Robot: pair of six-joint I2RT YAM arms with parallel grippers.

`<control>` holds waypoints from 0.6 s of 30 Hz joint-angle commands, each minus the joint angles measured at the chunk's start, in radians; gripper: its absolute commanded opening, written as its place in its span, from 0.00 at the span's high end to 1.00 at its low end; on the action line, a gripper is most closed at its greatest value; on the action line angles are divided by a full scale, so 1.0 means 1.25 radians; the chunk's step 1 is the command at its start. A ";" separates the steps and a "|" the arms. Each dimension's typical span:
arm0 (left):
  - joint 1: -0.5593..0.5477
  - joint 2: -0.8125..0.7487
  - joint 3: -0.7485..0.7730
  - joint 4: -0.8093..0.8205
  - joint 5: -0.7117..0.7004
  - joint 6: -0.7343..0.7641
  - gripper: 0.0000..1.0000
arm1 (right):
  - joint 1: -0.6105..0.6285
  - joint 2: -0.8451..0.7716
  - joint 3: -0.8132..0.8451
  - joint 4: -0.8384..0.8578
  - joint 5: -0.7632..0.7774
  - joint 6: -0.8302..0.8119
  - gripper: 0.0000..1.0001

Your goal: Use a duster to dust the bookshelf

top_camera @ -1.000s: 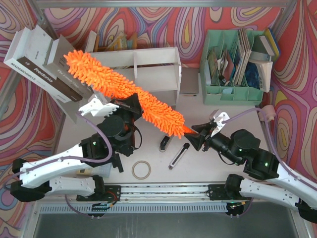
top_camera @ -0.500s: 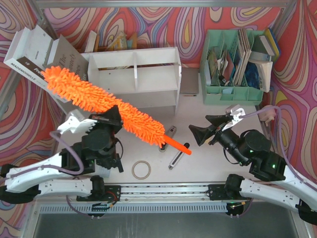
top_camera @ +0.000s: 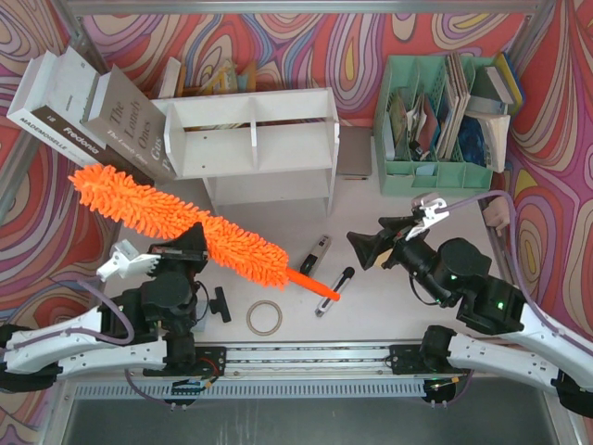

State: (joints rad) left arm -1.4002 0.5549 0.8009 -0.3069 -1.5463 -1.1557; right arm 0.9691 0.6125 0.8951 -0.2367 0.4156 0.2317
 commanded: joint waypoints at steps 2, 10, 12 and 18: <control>-0.003 -0.077 -0.074 0.001 -0.172 -0.063 1.00 | -0.001 0.022 0.014 0.000 0.007 0.022 0.24; 0.039 -0.184 -0.190 0.026 -0.174 -0.034 1.00 | -0.001 0.061 0.001 0.017 -0.001 0.031 0.24; 0.065 -0.184 -0.202 0.033 -0.171 0.005 1.00 | -0.002 0.068 -0.002 0.021 -0.002 0.030 0.24; 0.165 -0.141 -0.208 -0.024 -0.078 -0.002 1.00 | -0.001 0.099 0.001 0.023 -0.007 0.031 0.24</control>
State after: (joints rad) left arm -1.2625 0.3511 0.5541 -0.3096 -1.5463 -1.1545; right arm 0.9691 0.7204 0.8948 -0.2375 0.4114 0.2604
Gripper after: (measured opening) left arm 0.055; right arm 0.762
